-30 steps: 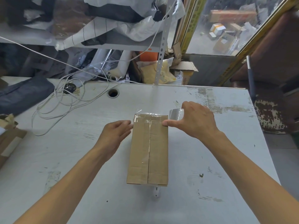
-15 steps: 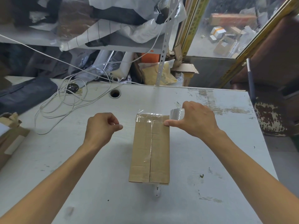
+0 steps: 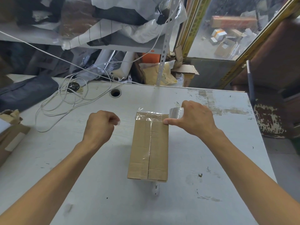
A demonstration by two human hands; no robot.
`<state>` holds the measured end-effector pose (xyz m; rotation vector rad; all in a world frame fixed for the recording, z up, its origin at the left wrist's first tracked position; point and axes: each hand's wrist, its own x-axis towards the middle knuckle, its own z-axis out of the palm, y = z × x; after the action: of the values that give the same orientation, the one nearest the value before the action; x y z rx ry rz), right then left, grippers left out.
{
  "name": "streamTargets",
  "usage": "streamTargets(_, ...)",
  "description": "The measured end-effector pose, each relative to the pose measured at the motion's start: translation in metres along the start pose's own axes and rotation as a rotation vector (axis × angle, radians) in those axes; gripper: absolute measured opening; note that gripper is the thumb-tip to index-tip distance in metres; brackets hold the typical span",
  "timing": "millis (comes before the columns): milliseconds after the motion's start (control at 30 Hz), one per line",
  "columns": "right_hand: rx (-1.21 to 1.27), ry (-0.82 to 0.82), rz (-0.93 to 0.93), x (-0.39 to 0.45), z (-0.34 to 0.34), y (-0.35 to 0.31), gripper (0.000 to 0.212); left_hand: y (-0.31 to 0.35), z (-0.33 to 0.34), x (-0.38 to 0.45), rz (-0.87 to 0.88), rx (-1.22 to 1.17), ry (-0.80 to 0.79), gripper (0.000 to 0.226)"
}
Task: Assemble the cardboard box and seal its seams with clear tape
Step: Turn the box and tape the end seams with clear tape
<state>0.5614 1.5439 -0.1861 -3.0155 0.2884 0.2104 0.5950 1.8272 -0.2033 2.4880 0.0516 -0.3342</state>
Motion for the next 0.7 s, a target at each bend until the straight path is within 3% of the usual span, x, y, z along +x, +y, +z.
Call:
streamTargets(100,-0.007,-0.006,-0.002,0.001,0.000,0.000,0.080,0.005,-0.002,-0.002,0.005,0.010,0.040,0.008)
streamTargets(367,-0.022,-0.016,0.004,0.001,-0.001,-0.002,0.082,0.011,-0.005,-0.007,0.065,-0.099,0.023,0.021)
streamTargets(533,-0.017,-0.002,-0.001,0.000,0.000,0.000,0.082,0.012,-0.003,-0.010,0.074,-0.219,0.013,0.014)
streamTargets(700,-0.018,-0.007,-0.001,0.001,-0.001,-0.003,0.084,0.017,-0.002,-0.013,0.105,-0.110,0.040,0.010)
